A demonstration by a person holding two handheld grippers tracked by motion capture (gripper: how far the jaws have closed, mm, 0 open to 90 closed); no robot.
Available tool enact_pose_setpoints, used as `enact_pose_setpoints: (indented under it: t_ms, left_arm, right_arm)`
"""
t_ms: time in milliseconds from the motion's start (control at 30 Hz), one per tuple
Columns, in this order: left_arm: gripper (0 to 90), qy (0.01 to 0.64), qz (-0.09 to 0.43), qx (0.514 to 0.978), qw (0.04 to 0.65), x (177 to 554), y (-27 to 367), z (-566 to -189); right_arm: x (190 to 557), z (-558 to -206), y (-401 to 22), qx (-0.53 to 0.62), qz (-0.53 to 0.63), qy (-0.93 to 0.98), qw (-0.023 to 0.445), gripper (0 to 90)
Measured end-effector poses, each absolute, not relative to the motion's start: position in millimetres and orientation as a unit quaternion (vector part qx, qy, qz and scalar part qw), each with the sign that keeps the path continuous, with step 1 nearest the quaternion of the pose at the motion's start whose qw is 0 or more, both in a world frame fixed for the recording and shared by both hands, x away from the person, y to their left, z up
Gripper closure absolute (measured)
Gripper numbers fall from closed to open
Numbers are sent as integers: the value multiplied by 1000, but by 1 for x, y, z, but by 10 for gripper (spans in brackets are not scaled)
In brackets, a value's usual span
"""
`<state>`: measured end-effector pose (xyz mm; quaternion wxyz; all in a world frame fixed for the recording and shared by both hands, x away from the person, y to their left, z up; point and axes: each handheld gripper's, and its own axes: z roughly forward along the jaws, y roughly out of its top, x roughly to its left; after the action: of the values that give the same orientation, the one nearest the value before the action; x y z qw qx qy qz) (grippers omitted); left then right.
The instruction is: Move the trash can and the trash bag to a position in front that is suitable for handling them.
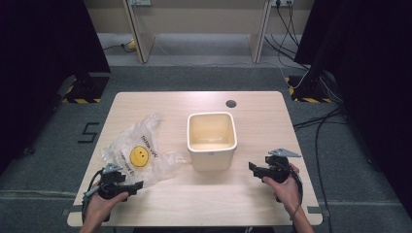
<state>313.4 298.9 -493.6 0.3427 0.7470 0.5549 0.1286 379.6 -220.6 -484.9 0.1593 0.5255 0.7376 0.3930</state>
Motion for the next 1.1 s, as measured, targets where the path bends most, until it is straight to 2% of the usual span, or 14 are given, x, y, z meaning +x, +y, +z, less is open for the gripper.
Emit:
enact_pose_setpoints:
  t_ms: [233,567,667,900,1100]
  left_arm:
    - [187,519,152,765,351,307,282,-473]
    - [207,447,169,806,350,353,226,-474]
    - [227,437,174,819,330,370,209,-480]
    - [252,462,199,812,296,413,194,-490]
    - [239,499,190,782,320,436,200,-489]
  right_arm:
    - [380,-485,-223,532,394,733,158,228]
    - [380,-484,-224,532,396,732,158,228]
    - [380,-485,-226,533,396,731,157,228]
    - [380,-485,-227,532,397,731,156,229]
    - [380,-486,-228,532,397,731,156,230]
